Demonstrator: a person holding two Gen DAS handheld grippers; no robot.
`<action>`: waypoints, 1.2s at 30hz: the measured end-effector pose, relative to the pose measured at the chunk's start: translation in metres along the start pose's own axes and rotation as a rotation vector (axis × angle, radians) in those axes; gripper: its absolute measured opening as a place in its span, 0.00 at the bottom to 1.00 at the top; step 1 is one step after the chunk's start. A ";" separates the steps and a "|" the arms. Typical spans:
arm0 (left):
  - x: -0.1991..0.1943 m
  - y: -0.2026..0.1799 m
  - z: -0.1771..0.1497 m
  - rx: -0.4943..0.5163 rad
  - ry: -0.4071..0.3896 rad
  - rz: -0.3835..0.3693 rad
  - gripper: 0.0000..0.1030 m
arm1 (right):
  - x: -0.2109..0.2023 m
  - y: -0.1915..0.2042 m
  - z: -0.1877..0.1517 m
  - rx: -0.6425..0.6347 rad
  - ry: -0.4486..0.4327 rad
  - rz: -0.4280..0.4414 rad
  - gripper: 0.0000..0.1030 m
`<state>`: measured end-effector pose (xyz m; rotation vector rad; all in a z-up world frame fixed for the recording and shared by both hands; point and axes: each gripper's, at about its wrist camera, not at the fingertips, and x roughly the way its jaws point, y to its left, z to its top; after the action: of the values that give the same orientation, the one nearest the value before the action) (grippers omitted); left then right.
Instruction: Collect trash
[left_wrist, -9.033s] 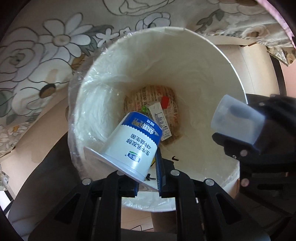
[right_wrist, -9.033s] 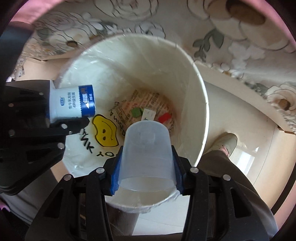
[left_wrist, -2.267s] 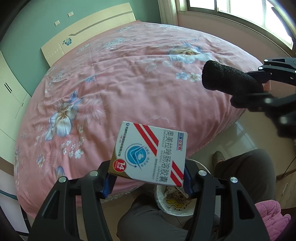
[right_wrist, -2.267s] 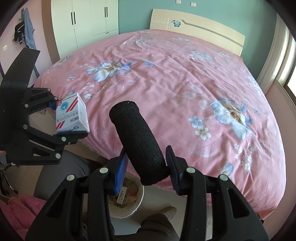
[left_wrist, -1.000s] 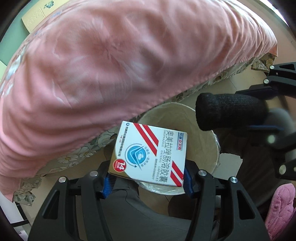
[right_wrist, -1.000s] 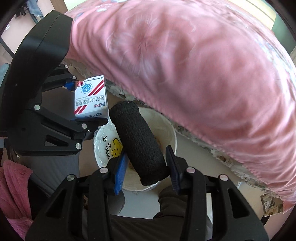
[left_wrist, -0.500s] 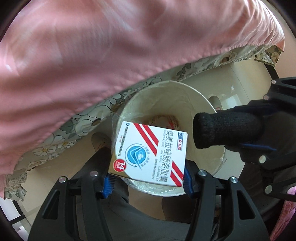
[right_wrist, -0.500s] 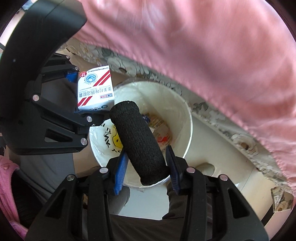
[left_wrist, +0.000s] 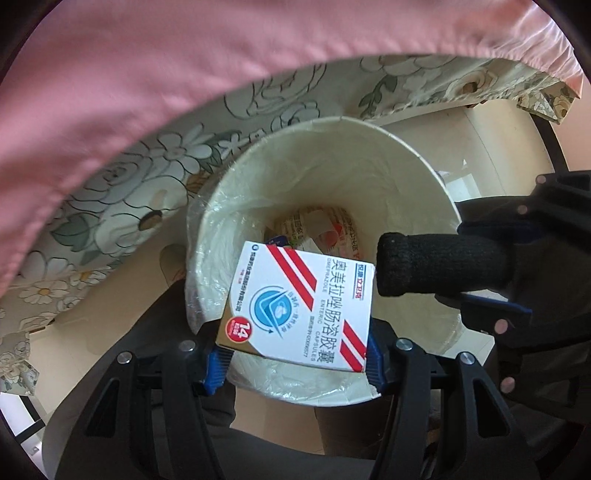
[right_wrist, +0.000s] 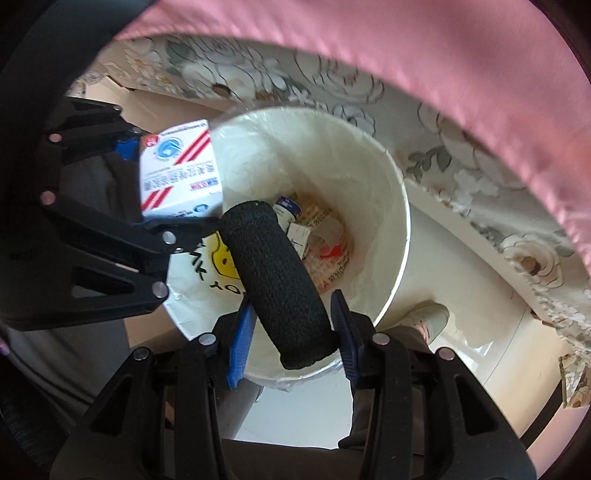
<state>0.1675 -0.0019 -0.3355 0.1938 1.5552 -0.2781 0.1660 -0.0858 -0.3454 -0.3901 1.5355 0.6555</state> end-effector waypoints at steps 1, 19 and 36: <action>0.004 0.001 0.001 -0.007 0.006 0.000 0.58 | 0.004 0.000 0.002 0.010 0.008 0.001 0.41; 0.058 0.013 0.010 -0.109 0.099 -0.018 0.77 | 0.050 0.001 0.012 0.060 0.058 -0.023 0.61; -0.002 0.000 0.004 -0.057 -0.024 0.063 0.77 | -0.007 0.000 0.000 0.080 -0.045 0.006 0.61</action>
<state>0.1713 -0.0025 -0.3332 0.1938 1.5287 -0.1852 0.1666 -0.0865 -0.3387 -0.3086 1.5152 0.6016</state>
